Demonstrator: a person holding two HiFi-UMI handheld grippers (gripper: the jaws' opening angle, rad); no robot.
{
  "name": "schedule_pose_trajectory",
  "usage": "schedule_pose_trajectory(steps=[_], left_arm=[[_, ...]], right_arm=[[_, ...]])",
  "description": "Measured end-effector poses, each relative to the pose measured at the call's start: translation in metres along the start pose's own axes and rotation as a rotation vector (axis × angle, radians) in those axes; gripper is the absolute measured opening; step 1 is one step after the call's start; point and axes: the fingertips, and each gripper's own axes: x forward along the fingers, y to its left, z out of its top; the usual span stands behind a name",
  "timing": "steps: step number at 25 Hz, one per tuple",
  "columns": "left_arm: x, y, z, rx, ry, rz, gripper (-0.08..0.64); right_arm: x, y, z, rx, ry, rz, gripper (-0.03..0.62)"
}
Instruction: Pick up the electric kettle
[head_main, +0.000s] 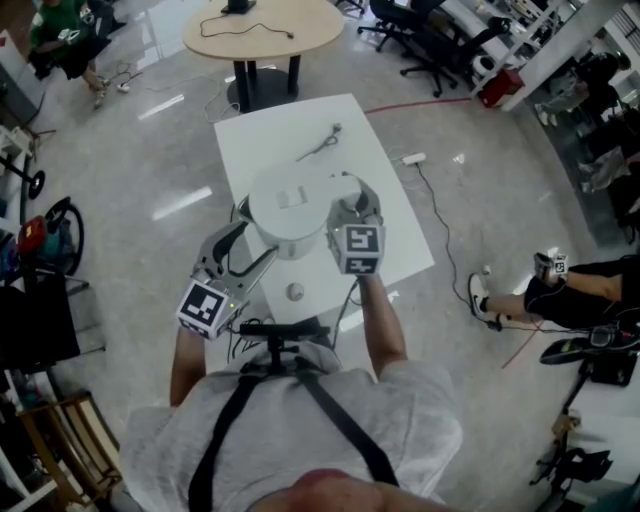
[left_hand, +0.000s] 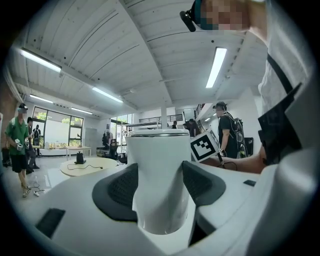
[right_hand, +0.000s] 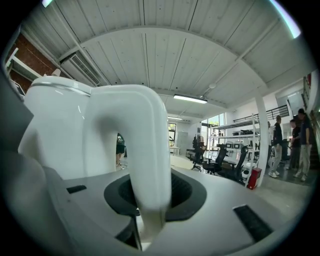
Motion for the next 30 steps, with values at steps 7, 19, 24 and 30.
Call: schedule_pose_trajectory(steps=[7,19,24,30], left_arm=[[-0.02,-0.018,0.002,0.018,-0.009,-0.029,0.273],[-0.041,-0.044,0.004,0.04,-0.016,-0.082,0.273],[-0.047,-0.055,0.006,0.045,-0.017,-0.1,0.273],[-0.053,-0.065,0.004,0.05,-0.019,-0.116,0.273]], right_arm=[[-0.031,0.01,0.001,0.006,0.006,-0.033,0.091],[-0.073,0.016,-0.002,0.015,0.021,-0.092,0.091],[-0.089,0.015,-0.003,0.021,0.024,-0.11,0.091],[-0.102,0.017,-0.008,0.024,0.027,-0.125,0.091]])
